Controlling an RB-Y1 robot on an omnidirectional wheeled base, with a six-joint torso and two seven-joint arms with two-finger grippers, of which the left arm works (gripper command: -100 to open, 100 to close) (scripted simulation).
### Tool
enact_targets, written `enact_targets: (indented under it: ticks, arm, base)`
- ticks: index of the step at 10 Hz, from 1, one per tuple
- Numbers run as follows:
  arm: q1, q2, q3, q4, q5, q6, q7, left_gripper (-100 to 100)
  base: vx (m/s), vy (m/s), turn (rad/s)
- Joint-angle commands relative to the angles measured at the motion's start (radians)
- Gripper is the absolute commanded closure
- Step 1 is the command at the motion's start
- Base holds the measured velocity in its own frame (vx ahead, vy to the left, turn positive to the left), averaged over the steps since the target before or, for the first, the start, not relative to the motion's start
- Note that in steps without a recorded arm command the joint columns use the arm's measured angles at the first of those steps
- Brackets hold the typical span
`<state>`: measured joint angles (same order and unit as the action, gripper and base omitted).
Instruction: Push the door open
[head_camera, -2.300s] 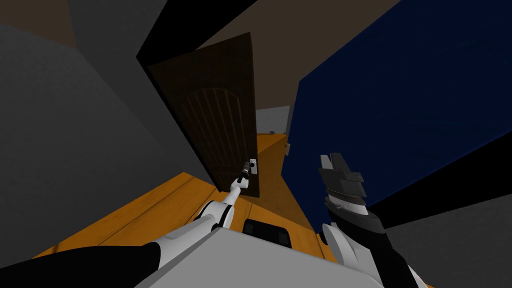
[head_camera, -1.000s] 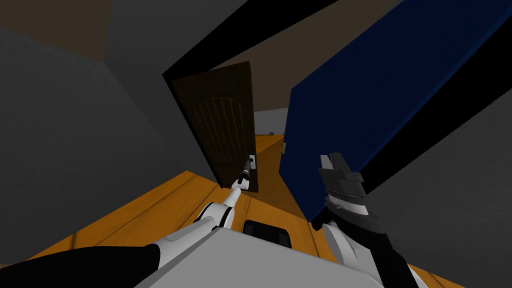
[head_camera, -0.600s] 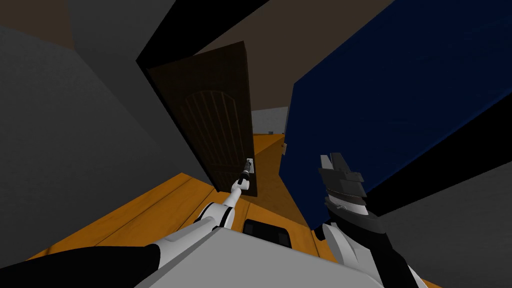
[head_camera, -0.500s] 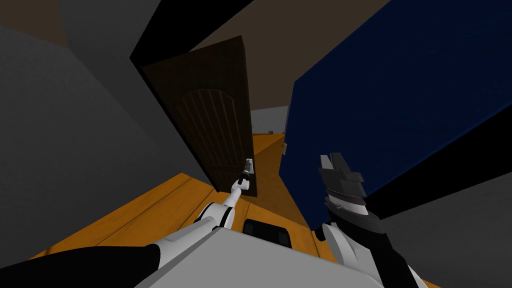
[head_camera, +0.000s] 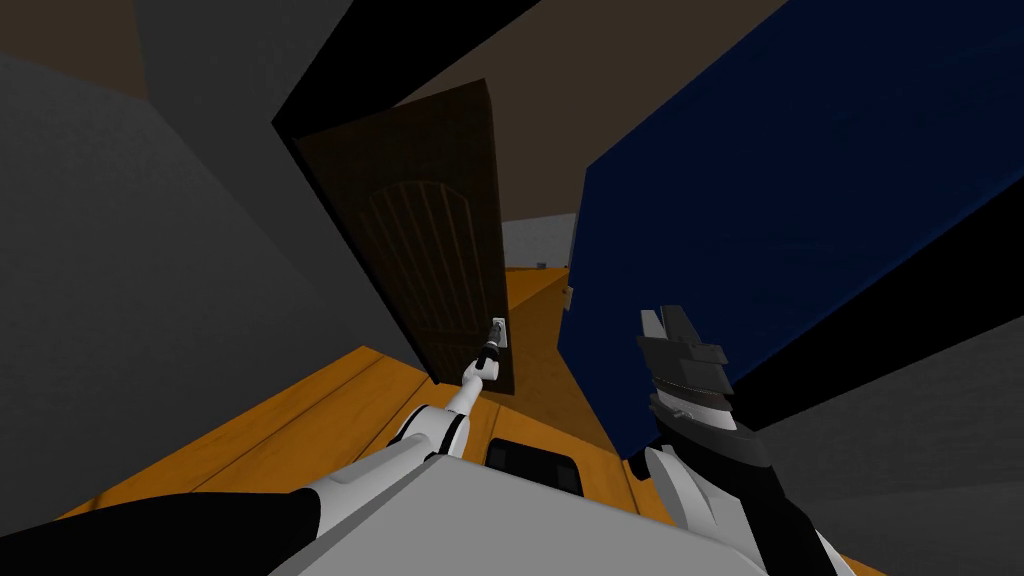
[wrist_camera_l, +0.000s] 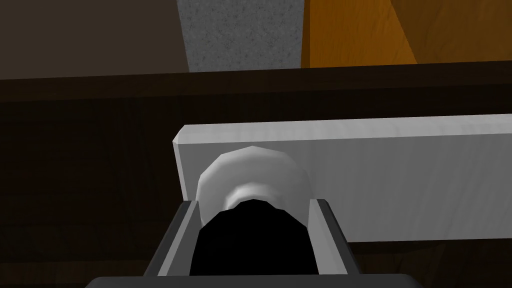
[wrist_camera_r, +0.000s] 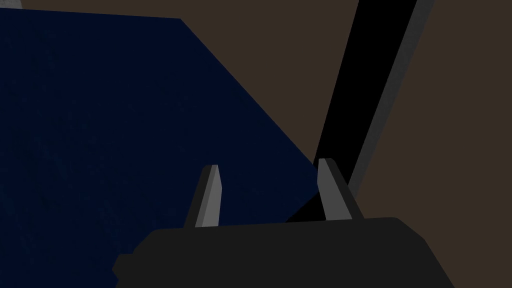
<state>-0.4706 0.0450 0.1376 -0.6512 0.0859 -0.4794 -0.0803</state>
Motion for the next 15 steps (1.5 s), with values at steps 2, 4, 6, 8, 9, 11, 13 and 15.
enact_targets:
  ticks: [2,4,6,8,9,11,13,15]
  arm:
    - [-0.003,0.01,0.015,0.002,0.005,-0.002,-0.014,100]
    - [-0.006,0.018,0.03,0.004,0.01,-0.005,-0.028,100]
    - [-0.01,0.027,0.054,0.007,0.018,-0.009,-0.049,100]
    - [-0.01,0.027,0.054,0.007,0.018,-0.009,-0.049,100]
    - [-0.01,0.027,0.054,0.007,0.018,-0.009,-0.049,100]
    - [-0.016,0.034,0.082,0.011,0.027,-0.014,-0.076,100]
    - [-0.02,0.036,0.101,0.013,0.033,-0.017,-0.093,100]
    - [-0.02,0.036,0.101,0.013,0.033,-0.017,-0.093,100]
  base:
    - [0.053,-0.011,0.015]
    - [0.171,-0.047,0.058]
    - [0.197,-0.053,0.057]
    - [0.1,-0.01,0.016]
    - [0.009,0.014,-0.028]
    - [0.131,-0.04,0.107]
    - [0.112,-0.016,0.066]
    - [0.111,-0.005,0.06]
